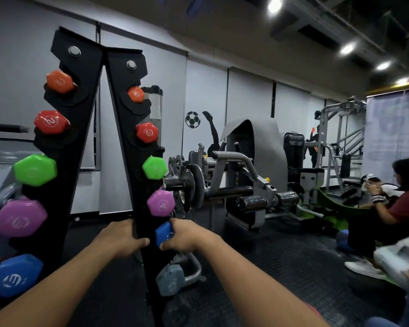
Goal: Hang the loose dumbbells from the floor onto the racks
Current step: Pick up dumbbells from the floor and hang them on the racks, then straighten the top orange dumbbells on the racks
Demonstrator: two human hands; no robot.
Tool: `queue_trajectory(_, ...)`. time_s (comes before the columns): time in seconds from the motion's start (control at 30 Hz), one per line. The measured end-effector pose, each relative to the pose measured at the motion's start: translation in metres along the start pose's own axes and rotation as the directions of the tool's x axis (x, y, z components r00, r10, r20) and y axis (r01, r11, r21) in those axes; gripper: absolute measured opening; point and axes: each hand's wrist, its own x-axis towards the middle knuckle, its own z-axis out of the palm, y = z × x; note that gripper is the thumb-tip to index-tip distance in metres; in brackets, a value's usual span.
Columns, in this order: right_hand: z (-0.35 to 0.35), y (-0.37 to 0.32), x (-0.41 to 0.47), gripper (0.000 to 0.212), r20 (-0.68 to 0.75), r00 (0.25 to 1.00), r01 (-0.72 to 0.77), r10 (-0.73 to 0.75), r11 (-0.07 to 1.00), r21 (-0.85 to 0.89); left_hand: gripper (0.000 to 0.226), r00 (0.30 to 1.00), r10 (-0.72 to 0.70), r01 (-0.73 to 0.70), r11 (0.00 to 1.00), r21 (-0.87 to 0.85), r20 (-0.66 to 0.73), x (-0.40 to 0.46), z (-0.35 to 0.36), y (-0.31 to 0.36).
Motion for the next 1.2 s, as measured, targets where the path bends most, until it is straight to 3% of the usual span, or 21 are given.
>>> queue_trajectory(0.17, -0.017, -0.018, -0.018, 0.04, 0.0, 0.999, -0.035, 0.036, 0.978, -0.204, 0.08, 1.0, 0.017, -0.017, 1.0, -0.021, 0.007, -0.006, -0.011, -0.002)
queue_trajectory(0.3, -0.015, -0.031, -0.02, 0.057, -0.004, 0.999, -0.032, 0.033, 0.94, -0.341, 0.082, 0.999, 0.051, -0.051, 0.999, -0.011, -0.014, -0.017, -0.018, -0.002)
queue_trajectory(0.4, 0.003, -0.042, -0.022, 0.069, -0.021, 0.999, -0.033, 0.029, 0.956, -0.292, 0.081, 0.997, 0.061, -0.061, 0.998, -0.004, -0.045, -0.033, -0.022, -0.007)
queue_trajectory(0.57, 0.039, -0.039, -0.021, 0.053, -0.071, 0.995, 0.046, -0.065, 0.97, -0.24, 0.079, 0.999, 0.022, -0.021, 0.999, 0.04, -0.037, -0.055, -0.017, -0.028)
queue_trajectory(0.67, 0.054, -0.045, -0.029, 0.033, -0.122, 0.985, 0.106, -0.122, 0.985, -0.135, 0.079, 0.999, -0.015, 0.018, 0.997, 0.071, -0.045, -0.067, -0.022, -0.047)
queue_trajectory(0.73, 0.062, -0.05, -0.031, 0.03, -0.153, 0.978, 0.131, -0.143, 0.988, -0.083, 0.076, 0.997, -0.015, 0.022, 0.995, 0.097, -0.072, -0.076, -0.03, -0.065)
queue_trajectory(0.87, 0.068, -0.059, -0.027, 0.024, -0.279, 0.943, 0.188, -0.18, 0.982, 0.001, 0.064, 0.975, 0.033, -0.013, 0.996, 0.09, -0.219, -0.1, -0.053, -0.09)
queue_trajectory(1.03, 0.045, -0.068, -0.015, 0.014, -0.519, 0.827, 0.297, -0.216, 0.952, 0.077, 0.033, 0.862, 0.114, -0.093, 0.993, 0.068, -0.494, -0.114, -0.09, -0.1)
queue_trajectory(1.2, 0.026, -0.091, -0.008, 0.01, -0.569, 0.776, 0.394, -0.271, 0.914, 0.101, 0.027, 0.767, 0.148, -0.147, 0.988, 0.054, -0.624, -0.107, -0.125, -0.09)
